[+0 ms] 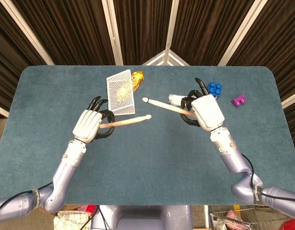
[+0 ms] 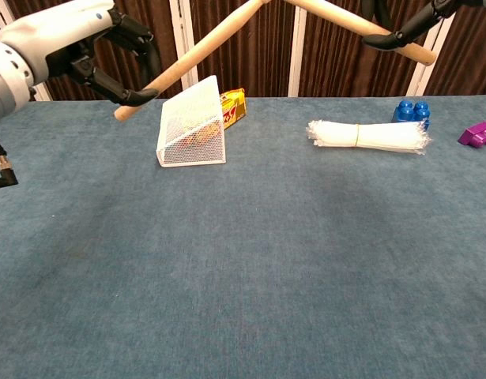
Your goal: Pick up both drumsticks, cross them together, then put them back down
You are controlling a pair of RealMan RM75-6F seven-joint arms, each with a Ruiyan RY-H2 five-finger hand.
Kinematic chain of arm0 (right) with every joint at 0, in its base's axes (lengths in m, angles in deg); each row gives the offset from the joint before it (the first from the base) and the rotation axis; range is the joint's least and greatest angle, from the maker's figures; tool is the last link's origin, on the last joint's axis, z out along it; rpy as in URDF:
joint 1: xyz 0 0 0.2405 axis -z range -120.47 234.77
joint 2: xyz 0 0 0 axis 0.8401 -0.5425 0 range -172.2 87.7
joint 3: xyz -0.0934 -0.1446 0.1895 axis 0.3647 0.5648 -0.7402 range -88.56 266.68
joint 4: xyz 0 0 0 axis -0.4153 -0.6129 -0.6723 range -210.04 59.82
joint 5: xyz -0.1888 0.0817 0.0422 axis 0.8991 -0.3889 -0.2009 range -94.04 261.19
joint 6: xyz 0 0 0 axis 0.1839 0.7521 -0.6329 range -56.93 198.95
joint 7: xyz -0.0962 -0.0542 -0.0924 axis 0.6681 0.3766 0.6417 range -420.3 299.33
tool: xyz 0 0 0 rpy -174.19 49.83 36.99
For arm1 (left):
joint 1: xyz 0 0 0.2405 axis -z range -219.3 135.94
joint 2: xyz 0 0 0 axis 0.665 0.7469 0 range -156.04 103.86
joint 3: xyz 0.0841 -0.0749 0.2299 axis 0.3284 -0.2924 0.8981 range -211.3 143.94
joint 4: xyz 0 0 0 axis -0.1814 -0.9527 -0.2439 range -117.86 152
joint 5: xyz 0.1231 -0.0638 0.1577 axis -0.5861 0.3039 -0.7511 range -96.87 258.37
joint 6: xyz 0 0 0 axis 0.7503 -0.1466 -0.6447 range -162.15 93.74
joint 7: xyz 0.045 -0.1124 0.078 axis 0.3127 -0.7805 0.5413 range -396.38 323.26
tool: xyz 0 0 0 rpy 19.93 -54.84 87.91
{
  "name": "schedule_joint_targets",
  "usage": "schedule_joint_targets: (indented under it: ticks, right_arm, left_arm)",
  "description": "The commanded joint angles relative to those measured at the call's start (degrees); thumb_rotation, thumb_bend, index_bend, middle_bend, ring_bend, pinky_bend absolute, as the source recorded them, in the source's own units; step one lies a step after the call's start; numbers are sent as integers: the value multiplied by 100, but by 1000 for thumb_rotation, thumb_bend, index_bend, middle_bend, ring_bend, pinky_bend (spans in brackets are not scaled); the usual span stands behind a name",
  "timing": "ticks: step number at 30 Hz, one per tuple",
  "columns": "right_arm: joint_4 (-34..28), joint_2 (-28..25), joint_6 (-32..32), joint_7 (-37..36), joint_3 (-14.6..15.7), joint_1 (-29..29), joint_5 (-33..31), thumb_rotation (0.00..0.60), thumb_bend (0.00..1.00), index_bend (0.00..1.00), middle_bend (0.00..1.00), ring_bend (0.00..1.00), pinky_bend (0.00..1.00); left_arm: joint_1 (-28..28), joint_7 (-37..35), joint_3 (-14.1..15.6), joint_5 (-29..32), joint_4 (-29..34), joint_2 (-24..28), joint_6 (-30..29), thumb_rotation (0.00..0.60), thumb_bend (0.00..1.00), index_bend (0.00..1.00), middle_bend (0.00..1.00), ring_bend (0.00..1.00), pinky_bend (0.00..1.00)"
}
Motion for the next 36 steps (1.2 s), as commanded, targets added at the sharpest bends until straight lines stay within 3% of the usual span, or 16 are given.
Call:
schedule_joint_targets:
  ticks: [1, 18, 36]
  right_arm:
    - [-60, -15, -32, 230, 79, -13, 108, 600, 427, 711, 656, 372, 0]
    - [-390, -116, -122, 662, 202, -20, 329, 600, 428, 711, 657, 371, 0]
    - [-739, -164, -99, 872, 255, -48, 397, 600, 428, 711, 657, 372, 0]
  left_arm:
    - [93, 241, -56, 143, 145, -78, -4, 600, 509, 651, 672, 132, 0]
    - [387, 1112, -153, 620, 166, -689, -301, 600, 501, 652, 675, 132, 0]
    - [542, 1068, -215, 451, 32, -1292, -599, 600, 497, 657, 681, 132, 0]
